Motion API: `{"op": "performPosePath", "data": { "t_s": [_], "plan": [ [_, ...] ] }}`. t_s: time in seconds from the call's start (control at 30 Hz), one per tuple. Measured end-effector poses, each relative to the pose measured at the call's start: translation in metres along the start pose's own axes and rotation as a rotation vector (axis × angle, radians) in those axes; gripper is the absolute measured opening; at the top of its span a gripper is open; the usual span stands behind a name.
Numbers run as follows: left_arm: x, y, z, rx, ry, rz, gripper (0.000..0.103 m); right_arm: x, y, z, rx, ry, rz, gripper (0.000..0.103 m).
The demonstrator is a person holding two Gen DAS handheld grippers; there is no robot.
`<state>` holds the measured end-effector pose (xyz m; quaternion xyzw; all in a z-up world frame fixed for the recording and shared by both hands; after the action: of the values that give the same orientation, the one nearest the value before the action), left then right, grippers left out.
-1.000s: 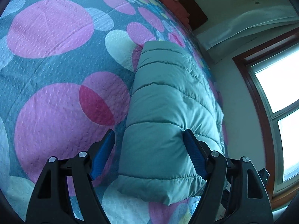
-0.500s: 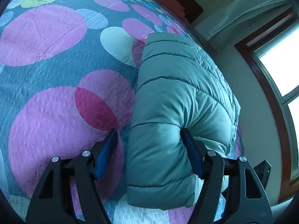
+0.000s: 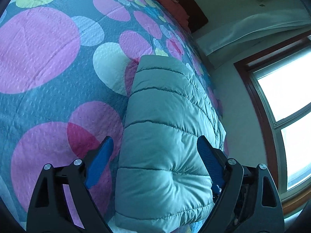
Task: Fold large clothes
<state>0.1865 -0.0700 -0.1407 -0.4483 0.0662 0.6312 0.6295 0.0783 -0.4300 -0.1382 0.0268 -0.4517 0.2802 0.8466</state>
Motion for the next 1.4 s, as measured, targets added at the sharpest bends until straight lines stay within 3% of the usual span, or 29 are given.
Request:
{"op": "performPosePath", "data": {
  "t_s": [0.13,0.17,0.2,0.23,0.47,0.53,0.6,0.67,0.83,0.9,1.4],
  "plan": [
    [-0.002,0.000,-0.016,0.035,-0.007,-0.001,0.086,-0.002,-0.003,-0.023,0.035,-0.016,-0.030,0.066],
    [-0.003,0.001,-0.020,0.047,-0.034,-0.019,0.077,-0.004,-0.003,-0.027,0.030,0.003,-0.029,0.065],
    [-0.004,0.002,-0.026,0.067,-0.049,-0.040,0.072,-0.007,-0.002,-0.033,0.034,0.010,-0.034,0.055],
    [-0.004,0.004,-0.031,0.084,-0.048,-0.048,0.067,-0.011,0.000,-0.038,0.052,-0.002,-0.047,0.051],
    [-0.008,-0.004,-0.028,0.096,-0.066,-0.066,0.070,-0.014,-0.003,-0.038,0.076,-0.023,-0.026,0.050],
    [-0.010,-0.010,-0.023,0.076,-0.059,-0.063,0.077,-0.009,-0.007,-0.032,0.070,-0.028,-0.011,0.051],
    [-0.013,-0.016,-0.019,0.054,-0.049,-0.071,0.084,-0.001,-0.011,-0.025,0.054,-0.039,-0.007,0.064],
    [-0.018,-0.023,-0.023,0.060,-0.047,-0.100,0.088,0.002,-0.016,-0.024,0.046,-0.048,-0.004,0.065],
    [-0.014,-0.025,-0.043,0.132,-0.048,-0.089,0.088,0.003,-0.025,-0.043,0.086,-0.011,0.010,0.066],
    [-0.010,-0.022,-0.050,0.154,-0.048,-0.085,0.088,0.001,-0.023,-0.051,0.097,-0.002,0.011,0.074],
    [-0.005,-0.030,-0.063,0.178,-0.017,-0.094,0.089,0.005,-0.027,-0.059,0.087,0.006,0.046,0.078]
  ]
}}
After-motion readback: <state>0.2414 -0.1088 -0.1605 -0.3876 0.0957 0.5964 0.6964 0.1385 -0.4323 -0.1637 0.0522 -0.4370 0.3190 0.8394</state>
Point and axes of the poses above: each gripper's, at about its wrist camera, not at the fingertips, and z roughly against the way its jaws point, x to its left, y to its underside, the point moved 1 cm from there along -z, roughly the way its jaws point, and after that the axes turned 13 degrees about -z, right-handed, at the moved point
